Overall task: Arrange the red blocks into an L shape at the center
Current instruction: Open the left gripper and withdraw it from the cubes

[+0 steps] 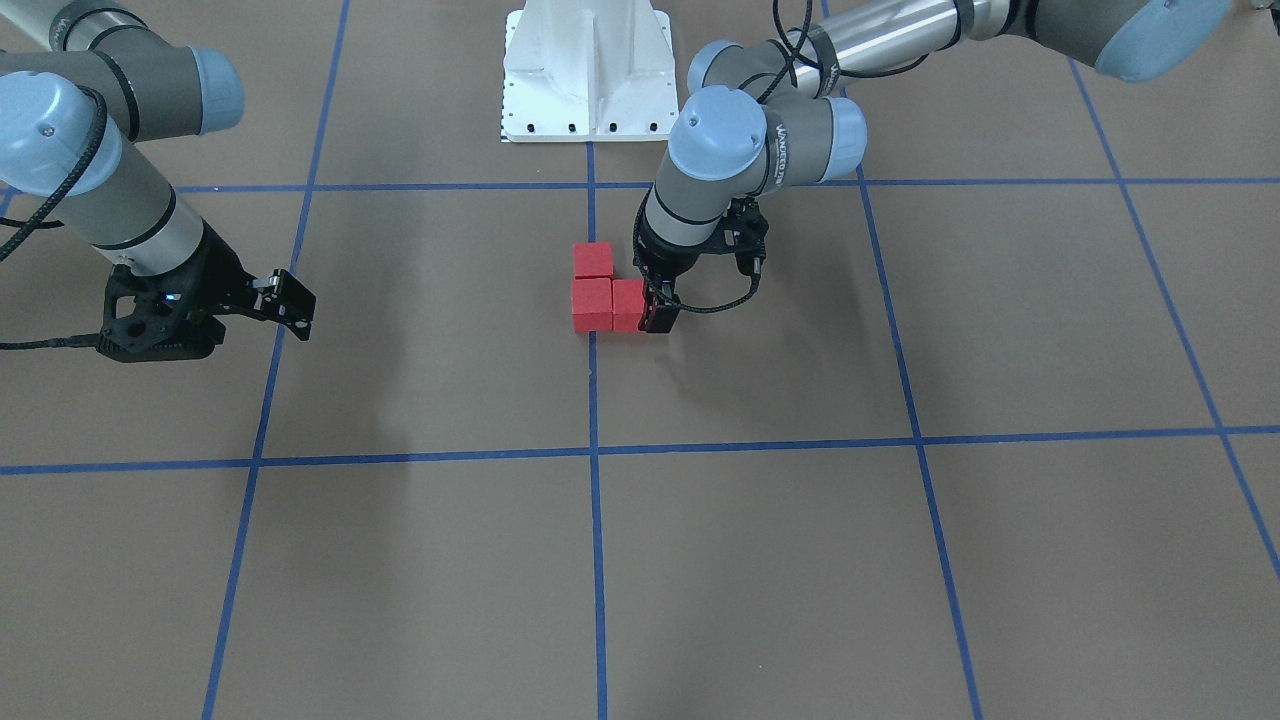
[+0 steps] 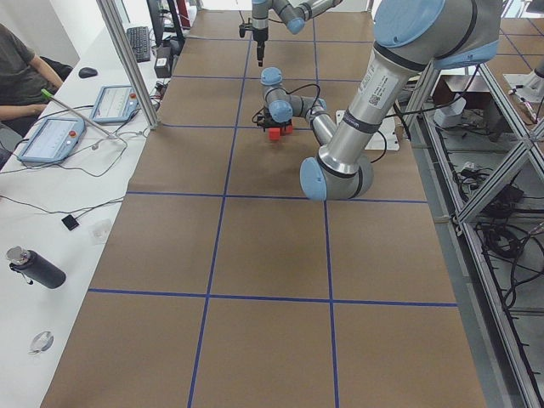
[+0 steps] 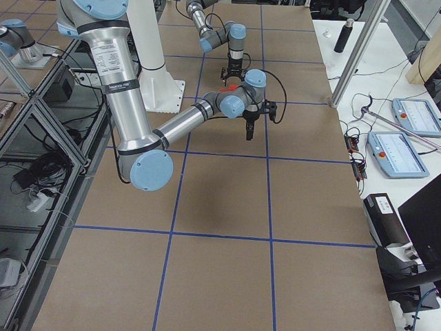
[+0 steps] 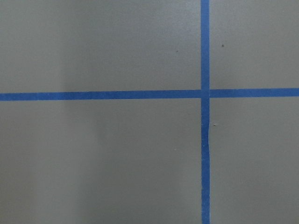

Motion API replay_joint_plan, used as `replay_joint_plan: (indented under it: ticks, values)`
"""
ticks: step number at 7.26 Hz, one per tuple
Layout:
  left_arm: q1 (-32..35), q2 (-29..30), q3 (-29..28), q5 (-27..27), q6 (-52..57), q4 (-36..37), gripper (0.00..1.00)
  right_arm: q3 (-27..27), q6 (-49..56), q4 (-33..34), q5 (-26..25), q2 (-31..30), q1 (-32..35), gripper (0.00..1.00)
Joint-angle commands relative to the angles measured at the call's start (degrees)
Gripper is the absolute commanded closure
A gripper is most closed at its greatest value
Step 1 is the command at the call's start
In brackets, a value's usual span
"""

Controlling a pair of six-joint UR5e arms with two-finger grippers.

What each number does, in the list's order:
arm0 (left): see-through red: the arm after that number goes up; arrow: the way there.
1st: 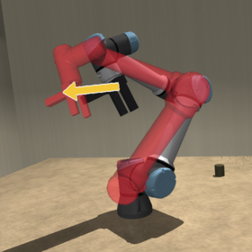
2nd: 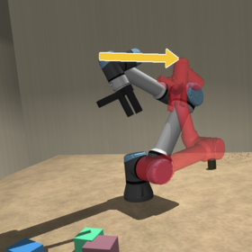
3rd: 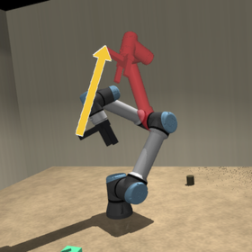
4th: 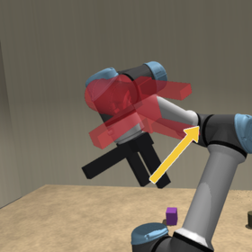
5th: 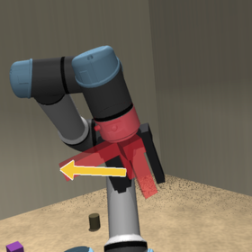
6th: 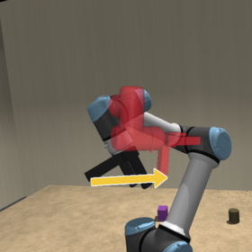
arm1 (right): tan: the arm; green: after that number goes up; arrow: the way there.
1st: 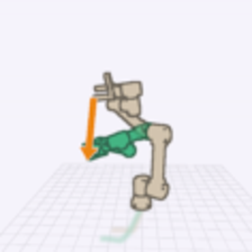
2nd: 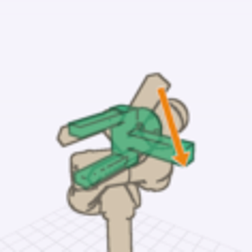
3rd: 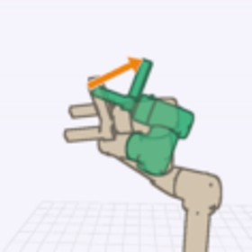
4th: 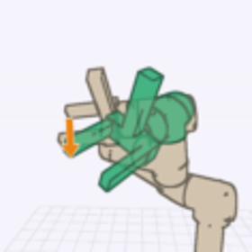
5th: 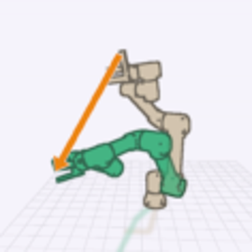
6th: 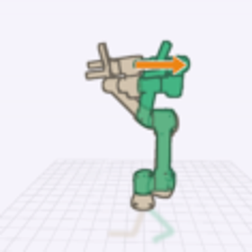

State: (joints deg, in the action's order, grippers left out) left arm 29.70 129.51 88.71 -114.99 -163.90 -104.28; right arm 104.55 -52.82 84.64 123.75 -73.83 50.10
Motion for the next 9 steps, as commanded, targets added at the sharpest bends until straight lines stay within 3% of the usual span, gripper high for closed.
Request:
replay_joint_plan:
  ticks: [1,5,7,9]
  values:
    - [0.3,-2.1,4.1,-0.7,0.4,0.6,0.00,-0.1,0.1,0.0,0.0,0.0,0.0,0.01]
    - [1.5,-9.9,10.2,-2.1,9.5,0.6,0.00,-0.2,0.2,0.0,0.0,-0.2,0.2,0.01]
    - [2.6,-24.0,22.0,-2.1,28.9,0.5,0.00,-0.4,0.8,0.0,0.1,-0.6,1.5,0.01]
    - [7.3,-32.7,24.7,-2.1,46.7,-0.5,0.00,-0.3,1.8,0.0,0.8,-2.7,6.2,0.01]
